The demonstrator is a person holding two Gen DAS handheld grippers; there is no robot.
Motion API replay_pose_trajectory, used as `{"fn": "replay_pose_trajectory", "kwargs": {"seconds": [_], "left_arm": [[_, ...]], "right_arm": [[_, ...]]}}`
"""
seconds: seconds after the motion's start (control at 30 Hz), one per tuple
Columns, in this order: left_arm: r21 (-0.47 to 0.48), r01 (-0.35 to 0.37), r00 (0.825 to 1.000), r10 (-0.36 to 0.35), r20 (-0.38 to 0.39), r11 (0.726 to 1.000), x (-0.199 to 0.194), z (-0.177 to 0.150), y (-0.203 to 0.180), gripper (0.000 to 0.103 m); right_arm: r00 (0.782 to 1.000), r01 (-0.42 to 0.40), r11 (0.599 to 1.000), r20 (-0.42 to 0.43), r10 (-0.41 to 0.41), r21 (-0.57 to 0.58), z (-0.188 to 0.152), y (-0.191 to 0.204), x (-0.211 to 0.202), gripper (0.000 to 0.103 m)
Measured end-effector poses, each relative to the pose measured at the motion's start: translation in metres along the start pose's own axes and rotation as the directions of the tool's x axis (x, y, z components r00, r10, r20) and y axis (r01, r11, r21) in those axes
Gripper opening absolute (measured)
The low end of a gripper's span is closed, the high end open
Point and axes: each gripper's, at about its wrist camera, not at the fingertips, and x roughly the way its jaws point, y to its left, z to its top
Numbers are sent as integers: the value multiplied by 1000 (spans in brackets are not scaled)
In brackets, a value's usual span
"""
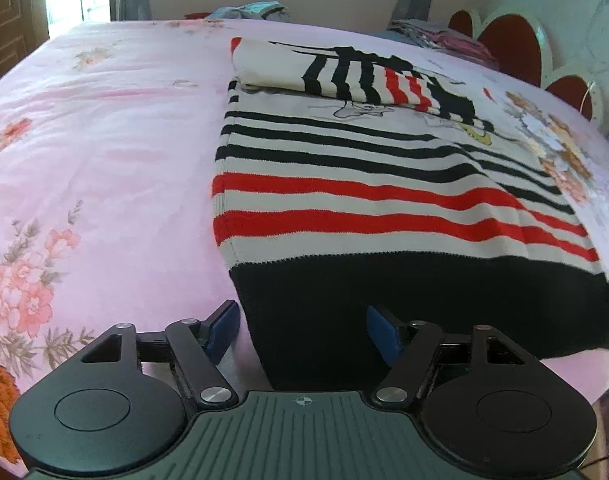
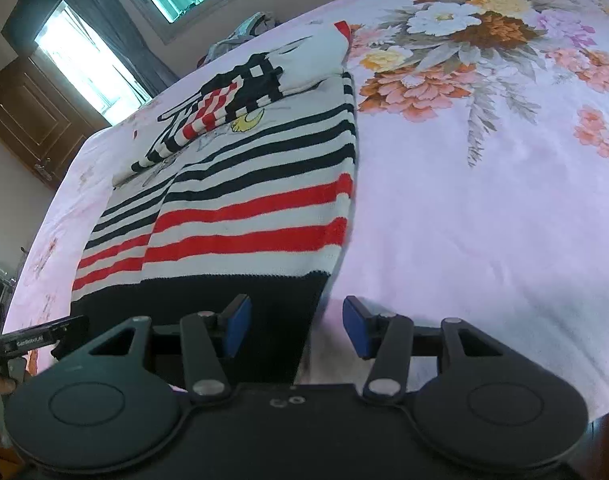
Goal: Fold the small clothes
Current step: 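Open both grippers and withdraw from the folded sweater, then grasp the black hem with both grippers and lift it up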
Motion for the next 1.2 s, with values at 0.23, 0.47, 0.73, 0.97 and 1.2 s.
{"fn": "replay_pose_trajectory", "kwargs": {"seconds": [0.23,0.47,0.73,0.97,1.2], "left_arm": [[-178,172,985,-175,1,969,7,8,30,57],[-302,307,950,-310,38,903,38,35,52,55],[-332,371,924,-379,44,867,23,0,51,50],[-310,299,949,-315,-3,903,25,1,53,18],[-215,185,983,-182,33,959,-3,7,44,7]], "right_arm": [[997,-82,988,4,82,132,8,-15,11,50],[992,-128,968,27,125,215,25,-22,30,49],[968,-225,965,-82,237,134,1,-9,25,43],[972,-197,970,-99,212,139,-1,-9,29,10],[979,-200,979,-34,201,30,4,-2,1,6]]}}
